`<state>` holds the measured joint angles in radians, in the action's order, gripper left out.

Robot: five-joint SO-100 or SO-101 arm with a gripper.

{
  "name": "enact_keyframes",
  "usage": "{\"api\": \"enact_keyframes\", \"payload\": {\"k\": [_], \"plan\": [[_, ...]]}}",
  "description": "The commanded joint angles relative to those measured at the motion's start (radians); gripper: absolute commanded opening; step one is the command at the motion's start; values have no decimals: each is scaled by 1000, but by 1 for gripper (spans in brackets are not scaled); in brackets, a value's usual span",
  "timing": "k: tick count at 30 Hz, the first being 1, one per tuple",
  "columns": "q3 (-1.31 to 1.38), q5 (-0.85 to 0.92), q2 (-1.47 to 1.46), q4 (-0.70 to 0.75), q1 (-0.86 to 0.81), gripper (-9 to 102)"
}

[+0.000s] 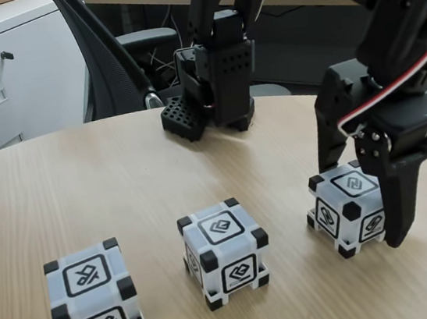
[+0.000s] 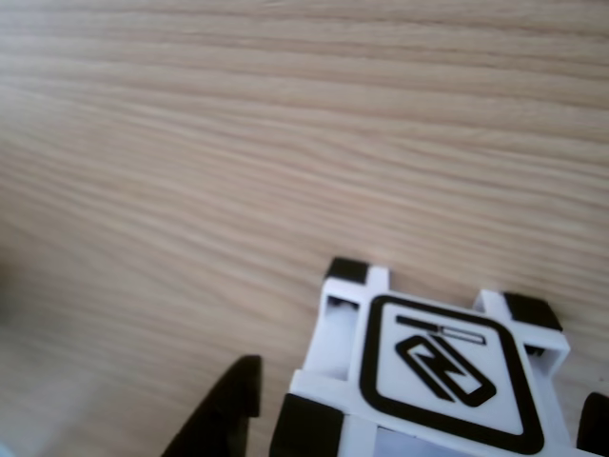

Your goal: Stack cubes from left to right.

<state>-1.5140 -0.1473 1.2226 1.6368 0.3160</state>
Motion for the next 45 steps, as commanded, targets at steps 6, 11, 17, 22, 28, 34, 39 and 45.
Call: {"api": "enact_keyframes", "payload": {"k": [6, 11, 17, 22, 28, 34, 39, 45], "plan": [[21, -5, -8, 6, -15, 33], [21, -17, -71, 6, -15, 29], [23, -18, -67, 6, -15, 13], [21, -8, -60, 6, -14, 5], [21, -23, -2, 6, -14, 4], [21, -32, 264, 8, -15, 3], [21, -11, 411, 18, -15, 0], [15, -20, 471, 29, -57, 0]]}}
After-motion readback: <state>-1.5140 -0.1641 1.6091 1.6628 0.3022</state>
